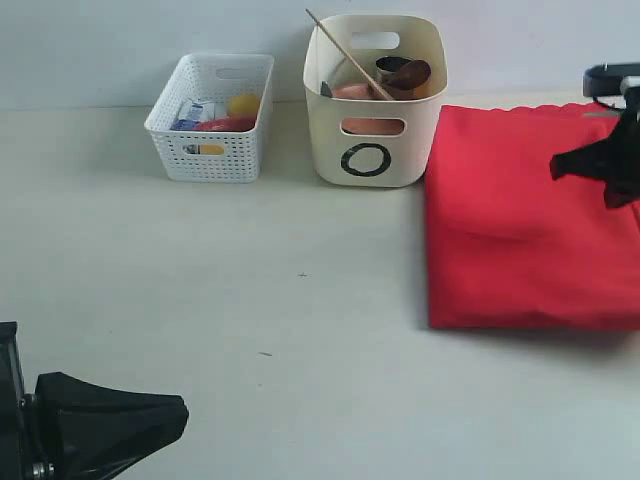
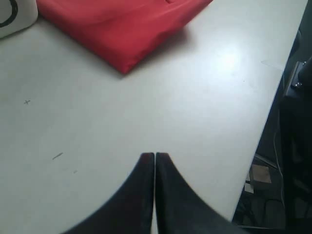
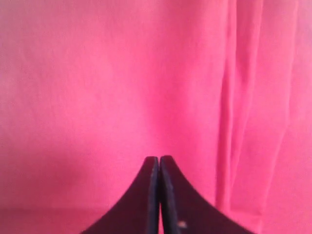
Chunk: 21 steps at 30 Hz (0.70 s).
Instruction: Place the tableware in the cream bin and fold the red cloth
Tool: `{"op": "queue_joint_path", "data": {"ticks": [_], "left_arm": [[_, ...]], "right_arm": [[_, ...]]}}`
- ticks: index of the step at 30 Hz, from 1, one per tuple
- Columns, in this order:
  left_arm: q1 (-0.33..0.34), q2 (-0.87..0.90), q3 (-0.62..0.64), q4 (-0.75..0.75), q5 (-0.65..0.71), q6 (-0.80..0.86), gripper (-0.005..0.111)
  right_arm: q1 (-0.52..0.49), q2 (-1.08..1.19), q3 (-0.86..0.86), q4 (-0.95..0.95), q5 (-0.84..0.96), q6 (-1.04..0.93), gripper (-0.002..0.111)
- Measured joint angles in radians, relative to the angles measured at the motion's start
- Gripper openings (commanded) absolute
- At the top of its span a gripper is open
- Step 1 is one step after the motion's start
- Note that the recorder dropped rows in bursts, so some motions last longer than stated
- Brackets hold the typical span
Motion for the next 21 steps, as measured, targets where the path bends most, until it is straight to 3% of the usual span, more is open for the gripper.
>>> {"op": "queue_joint_path", "data": {"ticks": [4,8,13,21], "left_arm": [[0.0,0.0,0.0,0.0,0.0,-0.011,0.003],[0.0,0.0,0.0,0.0,0.0,-0.011,0.003],[0.0,0.0,0.0,0.0,0.0,-0.011,0.003],[0.0,0.0,0.0,0.0,-0.006,0.001,0.003]], "right_arm": [[-0.004,0.113,0.057,-0.001,-0.136,0.045,0.0],[-0.005,0.209,-0.058,-0.011,-0.236,0.061,0.0],[-0.005,0.284,-0.195,-0.011,-0.242,0.063,0.0],[-0.005,0.234,-0.227,0.004,-0.166,0.044,0.0]]}}
